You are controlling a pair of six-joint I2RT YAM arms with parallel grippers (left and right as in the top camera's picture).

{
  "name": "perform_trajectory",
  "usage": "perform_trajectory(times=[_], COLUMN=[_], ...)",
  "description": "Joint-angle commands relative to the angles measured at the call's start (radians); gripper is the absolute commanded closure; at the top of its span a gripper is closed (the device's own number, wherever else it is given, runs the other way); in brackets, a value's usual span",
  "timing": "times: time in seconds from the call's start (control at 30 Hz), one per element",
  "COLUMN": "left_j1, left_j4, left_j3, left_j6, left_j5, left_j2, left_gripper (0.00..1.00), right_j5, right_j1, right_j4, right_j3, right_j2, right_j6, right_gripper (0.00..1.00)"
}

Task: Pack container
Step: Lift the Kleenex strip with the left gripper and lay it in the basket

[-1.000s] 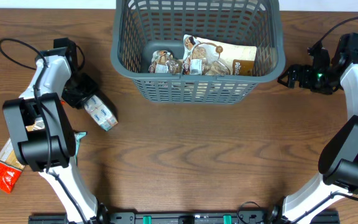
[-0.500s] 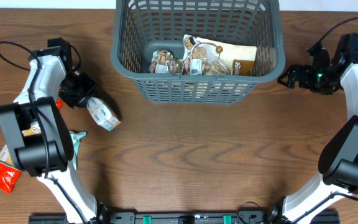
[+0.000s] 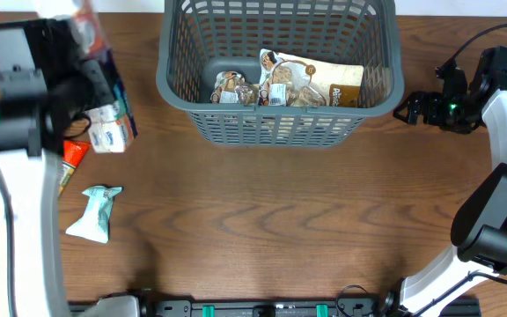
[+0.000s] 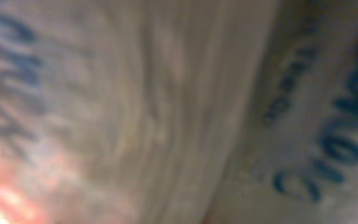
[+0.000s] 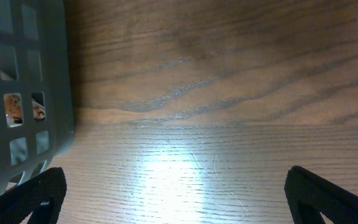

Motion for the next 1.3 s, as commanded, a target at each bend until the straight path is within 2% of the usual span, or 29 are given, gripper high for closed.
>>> perform_trajectory(times=[0.0,0.23,0.37,0.6,0.73,0.93,1.13,1.27], left_j1=[-0.091,-0.351,-0.437,-0.457,-0.457,-0.463,-0.472,-0.472], left_j4=[0.063,0.225,0.320,0.569,0.647,0.639,0.557,0.482], left_j3=[0.028,0.028,0.028,0.028,0.028,0.028,0.028,0.028], left_j6=[0.269,0.687,0.844,0.948,0.988,0.987,0.987,0.986], left_j5=[-0.001,-0.001,-0.001,0.003,0.003,0.004,0.003,0.003], left_j2=[-0.095,-0.168,-0.121,0.050,0.176,0.352,0.463,0.506], left_gripper=[0.94,0.94,0.94,0.94,0.94,0.94,0.94,0.71], right_j5=[0.000,0.000,0.000,0.000,0.000,0.000,0.000,0.000], right_j1=[0.015,0.015,0.015,0.015,0.015,0.015,0.015,0.015], right_j4=[0.000,0.000,0.000,0.000,-0.001,0.000,0.000,-0.001], right_j3=[-0.007,-0.007,-0.006,-0.007,-0.007,-0.007,-0.007,-0.007], right_j2=[0.006,0.006,0.006,0.006,0.006,0.006,0.006,0.006], right_j6=[-0.016,-0.020,-0.020,-0.027,-0.034,-0.034,-0.035,-0.035], right_gripper=[0.01,0.01,0.01,0.01,0.01,0.01,0.01,0.01])
